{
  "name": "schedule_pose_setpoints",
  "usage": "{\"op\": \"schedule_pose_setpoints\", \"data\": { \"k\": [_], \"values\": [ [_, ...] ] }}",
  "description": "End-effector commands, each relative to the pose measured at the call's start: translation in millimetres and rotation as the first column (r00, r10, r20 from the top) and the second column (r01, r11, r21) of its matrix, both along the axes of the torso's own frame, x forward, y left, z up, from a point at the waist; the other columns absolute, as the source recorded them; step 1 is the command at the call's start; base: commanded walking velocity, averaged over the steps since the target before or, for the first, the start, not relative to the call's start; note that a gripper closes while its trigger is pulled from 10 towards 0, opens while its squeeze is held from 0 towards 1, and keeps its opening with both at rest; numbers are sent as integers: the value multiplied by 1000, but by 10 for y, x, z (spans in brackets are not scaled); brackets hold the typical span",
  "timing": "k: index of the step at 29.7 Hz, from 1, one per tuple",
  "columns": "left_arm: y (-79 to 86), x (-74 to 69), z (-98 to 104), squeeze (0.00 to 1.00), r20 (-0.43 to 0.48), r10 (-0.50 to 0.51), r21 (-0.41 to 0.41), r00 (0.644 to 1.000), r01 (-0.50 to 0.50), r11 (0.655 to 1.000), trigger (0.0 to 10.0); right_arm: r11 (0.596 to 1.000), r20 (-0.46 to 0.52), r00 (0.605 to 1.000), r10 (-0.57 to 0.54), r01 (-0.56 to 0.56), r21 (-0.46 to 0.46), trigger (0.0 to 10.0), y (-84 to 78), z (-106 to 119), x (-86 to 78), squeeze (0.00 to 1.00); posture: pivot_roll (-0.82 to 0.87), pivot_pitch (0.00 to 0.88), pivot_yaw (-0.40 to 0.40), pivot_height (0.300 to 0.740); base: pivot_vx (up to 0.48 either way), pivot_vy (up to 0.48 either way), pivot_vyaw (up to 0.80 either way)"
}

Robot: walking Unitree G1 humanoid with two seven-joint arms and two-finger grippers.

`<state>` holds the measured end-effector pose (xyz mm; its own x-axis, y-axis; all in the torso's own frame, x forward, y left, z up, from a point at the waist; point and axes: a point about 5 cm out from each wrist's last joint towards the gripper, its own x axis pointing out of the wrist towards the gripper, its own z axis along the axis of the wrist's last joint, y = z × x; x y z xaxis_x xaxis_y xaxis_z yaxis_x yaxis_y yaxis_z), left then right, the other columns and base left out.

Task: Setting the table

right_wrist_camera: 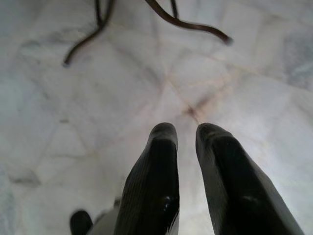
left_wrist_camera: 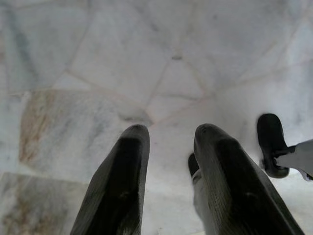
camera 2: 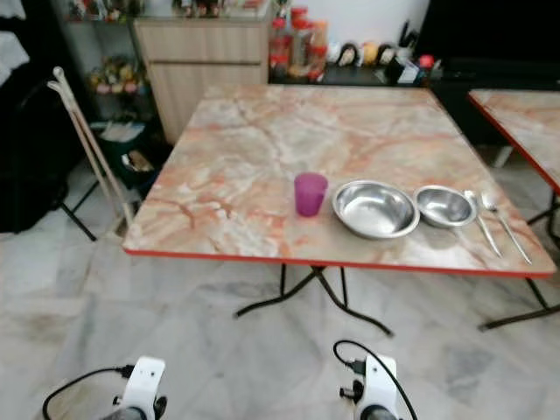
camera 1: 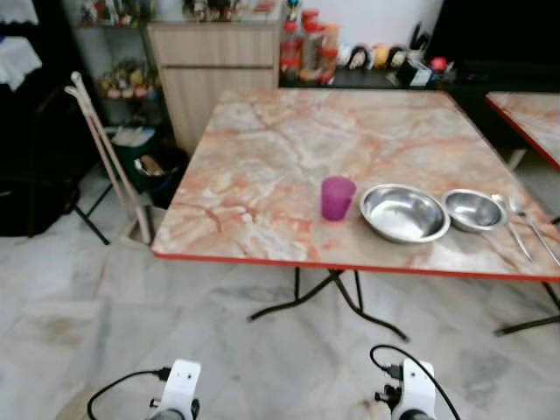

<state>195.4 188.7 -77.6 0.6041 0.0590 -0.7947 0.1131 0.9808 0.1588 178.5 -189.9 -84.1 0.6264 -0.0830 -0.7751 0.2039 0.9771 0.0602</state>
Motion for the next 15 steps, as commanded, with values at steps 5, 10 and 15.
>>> {"op": "schedule_pose_setpoints", "data": {
  "k": [5,10,15],
  "values": [
    [-25,-23,-19,0,-21,-6,-4,1000,6,1000,10000,1000,17,1000,-6,6,-12,10000,-35,32,55,0,-29,0,-2,740,0,-146,0],
    [-32,-20,-18,0,-21,-14,0,1000,14,1000,10000,1000,13,1000,-6,6,-15,10000,-39,28,48,0,-29,0,-3,740,0,0,0],
    [-27,-27,-22,0,-25,-13,4,1000,13,1000,10000,1000,12,1000,-6,6,-14,10000,-33,26,43,0,-30,0,-1,740,0,-319,0]
  ]
}}
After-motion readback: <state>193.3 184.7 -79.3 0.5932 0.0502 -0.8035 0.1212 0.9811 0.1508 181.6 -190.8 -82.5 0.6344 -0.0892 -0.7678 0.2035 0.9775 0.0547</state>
